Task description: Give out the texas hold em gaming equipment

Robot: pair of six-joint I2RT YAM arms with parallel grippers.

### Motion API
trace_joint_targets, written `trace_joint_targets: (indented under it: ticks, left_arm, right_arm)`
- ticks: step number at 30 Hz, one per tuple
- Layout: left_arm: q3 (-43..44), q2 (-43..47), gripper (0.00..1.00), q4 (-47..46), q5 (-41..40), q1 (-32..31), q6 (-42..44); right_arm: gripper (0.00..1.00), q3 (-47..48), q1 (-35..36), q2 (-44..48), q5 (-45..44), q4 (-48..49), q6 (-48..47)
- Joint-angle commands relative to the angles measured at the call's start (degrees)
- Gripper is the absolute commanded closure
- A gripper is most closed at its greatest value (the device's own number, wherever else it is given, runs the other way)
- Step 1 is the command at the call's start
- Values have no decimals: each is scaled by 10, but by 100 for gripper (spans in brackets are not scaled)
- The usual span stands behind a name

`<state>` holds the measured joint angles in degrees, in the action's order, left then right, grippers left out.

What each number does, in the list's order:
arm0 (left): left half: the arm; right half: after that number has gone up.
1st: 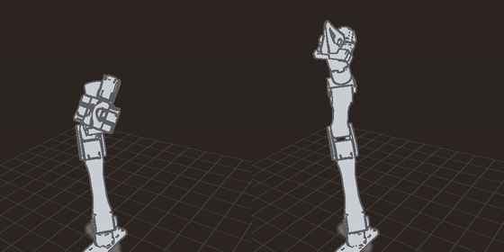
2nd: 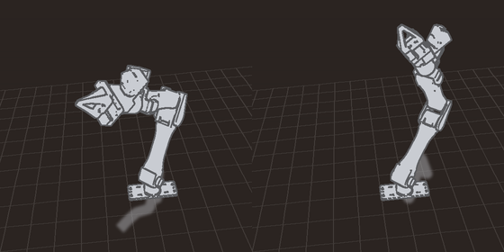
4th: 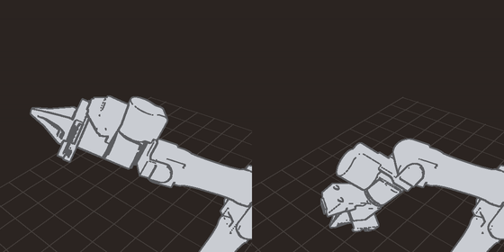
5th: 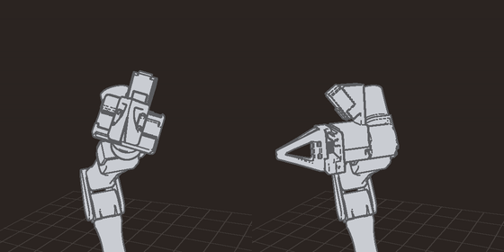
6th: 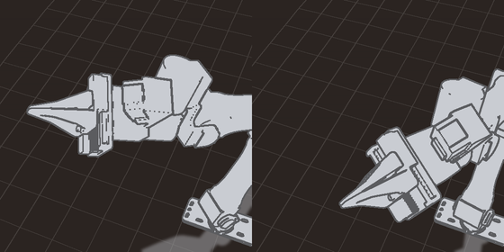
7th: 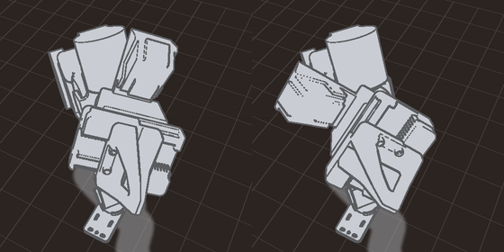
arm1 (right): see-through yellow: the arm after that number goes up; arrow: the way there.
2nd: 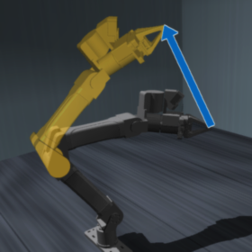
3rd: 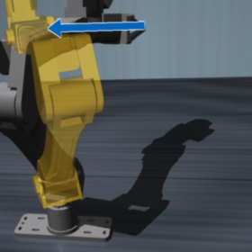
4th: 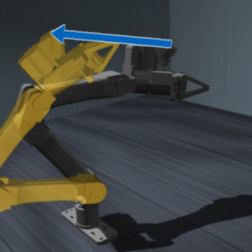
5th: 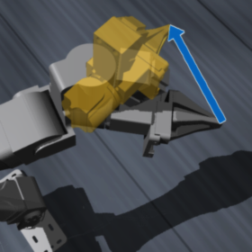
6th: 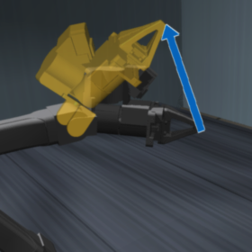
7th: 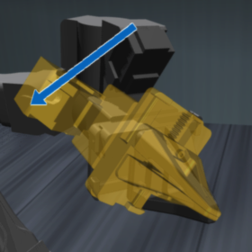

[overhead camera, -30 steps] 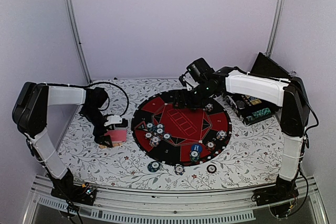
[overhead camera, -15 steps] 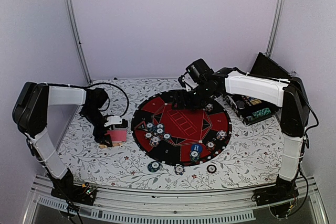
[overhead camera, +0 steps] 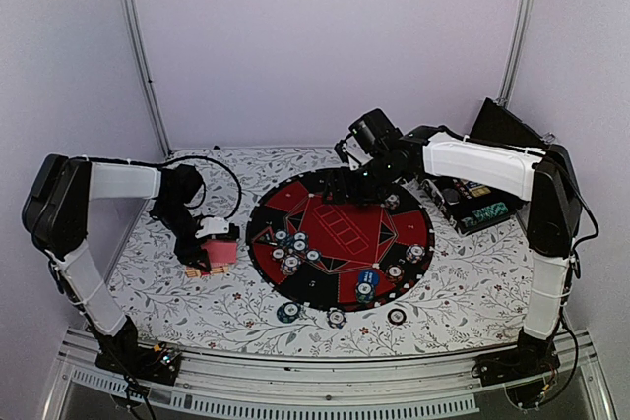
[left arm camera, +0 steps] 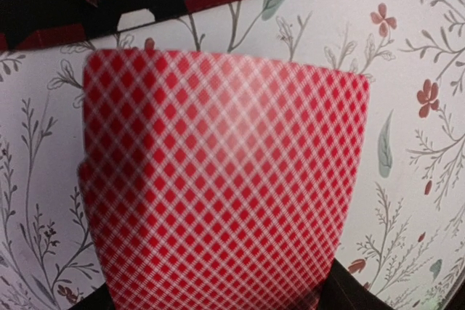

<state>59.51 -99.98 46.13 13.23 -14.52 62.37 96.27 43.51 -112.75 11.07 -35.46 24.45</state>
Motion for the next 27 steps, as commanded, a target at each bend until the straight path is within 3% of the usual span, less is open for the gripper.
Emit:
trace_joint_targets:
  ticks: [1, 18, 27]
  left_arm:
    - [7, 16, 38, -9, -1, -10, 2]
    - [23, 33, 42, 33, 5, -22, -6]
    - [40, 41, 44, 41, 21, -23, -21]
  right_arm:
    - [28, -8, 4, 25, 2, 12, 1]
    - [28, -35, 4, 30, 34, 41, 13]
    - [26, -61, 6, 30, 100, 97, 42]
